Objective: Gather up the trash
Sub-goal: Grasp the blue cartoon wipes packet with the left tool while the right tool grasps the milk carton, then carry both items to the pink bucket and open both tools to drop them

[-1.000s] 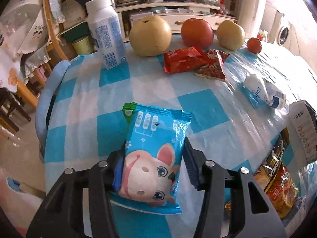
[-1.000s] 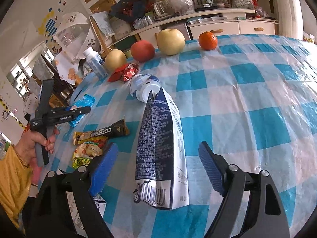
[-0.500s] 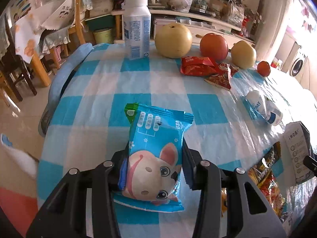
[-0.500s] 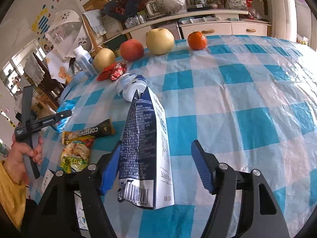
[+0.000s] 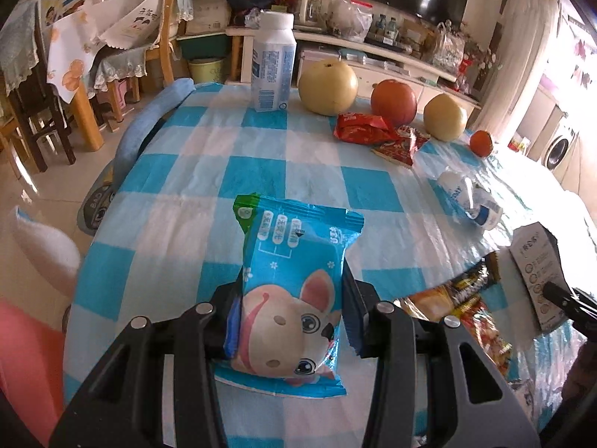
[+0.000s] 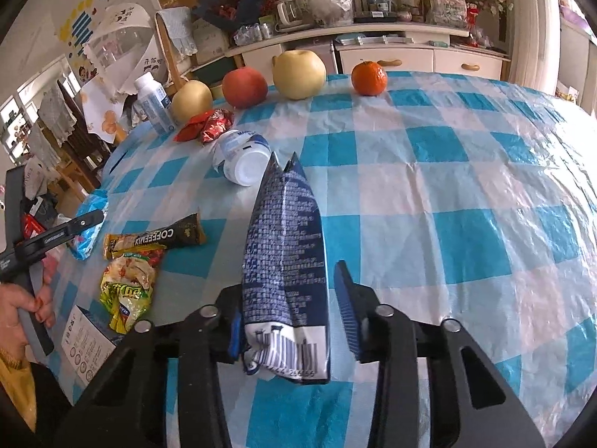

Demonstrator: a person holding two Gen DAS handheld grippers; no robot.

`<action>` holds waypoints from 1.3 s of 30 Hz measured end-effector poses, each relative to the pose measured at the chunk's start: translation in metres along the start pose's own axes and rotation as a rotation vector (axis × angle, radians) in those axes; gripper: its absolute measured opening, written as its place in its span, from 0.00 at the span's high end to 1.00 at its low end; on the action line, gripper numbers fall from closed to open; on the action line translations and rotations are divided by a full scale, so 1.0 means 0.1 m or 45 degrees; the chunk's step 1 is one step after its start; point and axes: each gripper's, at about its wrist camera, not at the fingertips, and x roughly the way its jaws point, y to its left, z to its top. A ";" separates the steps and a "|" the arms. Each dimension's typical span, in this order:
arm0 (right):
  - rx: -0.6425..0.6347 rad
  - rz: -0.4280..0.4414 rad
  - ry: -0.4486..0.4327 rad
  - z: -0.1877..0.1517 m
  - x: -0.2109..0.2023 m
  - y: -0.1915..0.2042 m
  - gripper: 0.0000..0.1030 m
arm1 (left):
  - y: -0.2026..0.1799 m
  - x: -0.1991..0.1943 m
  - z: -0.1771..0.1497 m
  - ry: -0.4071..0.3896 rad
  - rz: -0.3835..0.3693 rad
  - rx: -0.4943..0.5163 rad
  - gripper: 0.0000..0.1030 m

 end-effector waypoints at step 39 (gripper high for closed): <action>0.257 0.375 -0.070 -0.11 -0.38 0.15 0.69 | 0.22 -0.80 -0.53 -0.165 -0.077 -0.124 0.57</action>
